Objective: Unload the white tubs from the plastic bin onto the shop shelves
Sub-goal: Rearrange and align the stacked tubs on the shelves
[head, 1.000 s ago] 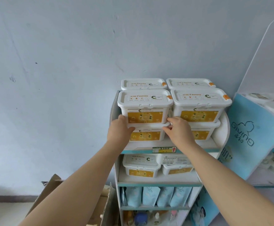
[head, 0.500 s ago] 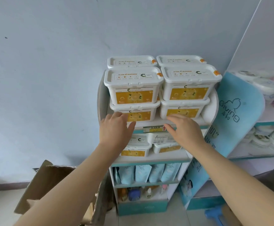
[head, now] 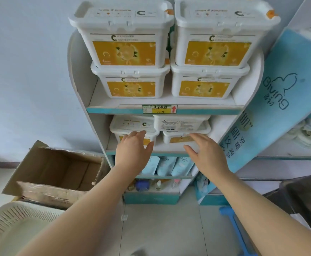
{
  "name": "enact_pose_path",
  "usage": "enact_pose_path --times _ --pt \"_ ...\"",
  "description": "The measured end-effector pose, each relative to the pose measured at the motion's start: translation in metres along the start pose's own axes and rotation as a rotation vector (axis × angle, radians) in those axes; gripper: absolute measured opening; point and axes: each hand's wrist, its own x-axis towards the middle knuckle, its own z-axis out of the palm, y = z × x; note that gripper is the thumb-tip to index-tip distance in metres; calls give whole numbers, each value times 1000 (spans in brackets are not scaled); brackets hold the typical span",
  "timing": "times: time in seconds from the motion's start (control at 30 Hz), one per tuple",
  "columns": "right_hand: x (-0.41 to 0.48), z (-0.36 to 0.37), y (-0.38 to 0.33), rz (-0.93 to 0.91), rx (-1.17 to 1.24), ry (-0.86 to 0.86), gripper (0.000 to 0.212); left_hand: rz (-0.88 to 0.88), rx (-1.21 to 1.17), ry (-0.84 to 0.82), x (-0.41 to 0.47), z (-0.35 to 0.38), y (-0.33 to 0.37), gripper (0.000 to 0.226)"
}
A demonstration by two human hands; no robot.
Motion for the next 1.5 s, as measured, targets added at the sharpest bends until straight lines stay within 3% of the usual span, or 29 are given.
enact_pose_path --times 0.27,0.43,0.57,0.67,0.8,0.87,0.97,1.1,1.2,1.37,1.5 --pt "34 29 46 59 46 67 57 -86 -207 -7 37 52 21 64" --pt "47 38 56 77 319 62 65 -21 -317 34 50 65 24 41" --pt "40 42 54 36 380 91 62 17 -338 66 46 67 20 41" --pt "27 46 50 -10 352 102 67 8 -361 79 41 68 12 61" --pt "11 56 37 -45 409 146 71 -57 -449 -24 33 66 14 120" --pt "8 61 35 -35 470 162 70 -62 -515 -59 27 65 19 129" --pt "11 59 38 28 608 195 57 -44 -609 -50 19 66 25 126" --pt "23 47 40 60 714 116 44 -65 -703 -28 16 66 33 121" --pt "25 41 37 22 696 40 40 -74 -719 -30 15 67 40 119" --pt "19 45 14 -192 693 -29 38 -51 -843 36 22 73 38 107" --pt "24 48 10 -92 642 -5 29 12 -857 61 23 70 29 87"
